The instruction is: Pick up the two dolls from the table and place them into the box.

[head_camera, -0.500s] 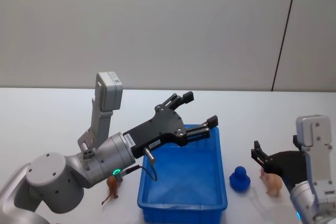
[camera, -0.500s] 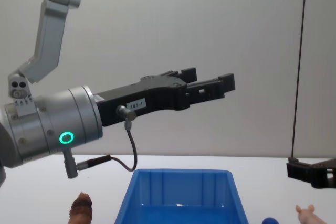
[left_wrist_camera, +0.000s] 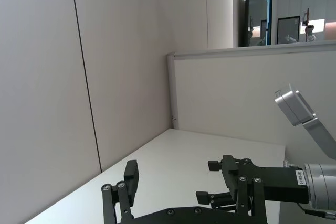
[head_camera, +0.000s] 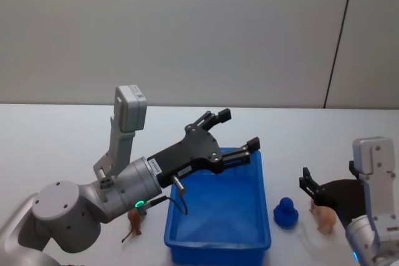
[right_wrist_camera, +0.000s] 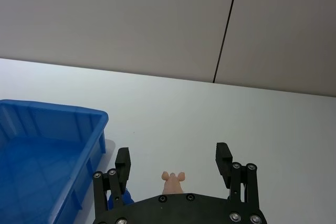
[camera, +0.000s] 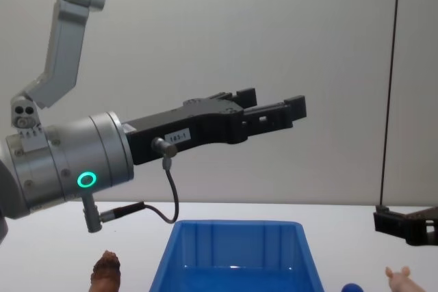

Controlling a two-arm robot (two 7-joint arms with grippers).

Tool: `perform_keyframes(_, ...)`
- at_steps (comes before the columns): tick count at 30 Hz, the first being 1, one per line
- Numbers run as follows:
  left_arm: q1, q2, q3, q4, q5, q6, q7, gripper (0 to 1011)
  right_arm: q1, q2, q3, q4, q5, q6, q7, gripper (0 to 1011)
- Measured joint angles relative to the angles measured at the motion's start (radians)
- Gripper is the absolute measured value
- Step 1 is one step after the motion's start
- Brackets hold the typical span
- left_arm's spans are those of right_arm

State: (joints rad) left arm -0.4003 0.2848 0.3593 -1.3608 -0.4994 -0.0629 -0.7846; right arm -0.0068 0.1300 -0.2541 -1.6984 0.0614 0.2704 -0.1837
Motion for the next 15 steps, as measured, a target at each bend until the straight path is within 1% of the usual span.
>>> perform_keyframes(15, 0.000, 0.000, 0.000, 0.000, 0.000, 0.000, 0.000, 1001, 0.000, 0.000, 0.000, 0.000, 0.000, 0.000, 0.000, 1000)
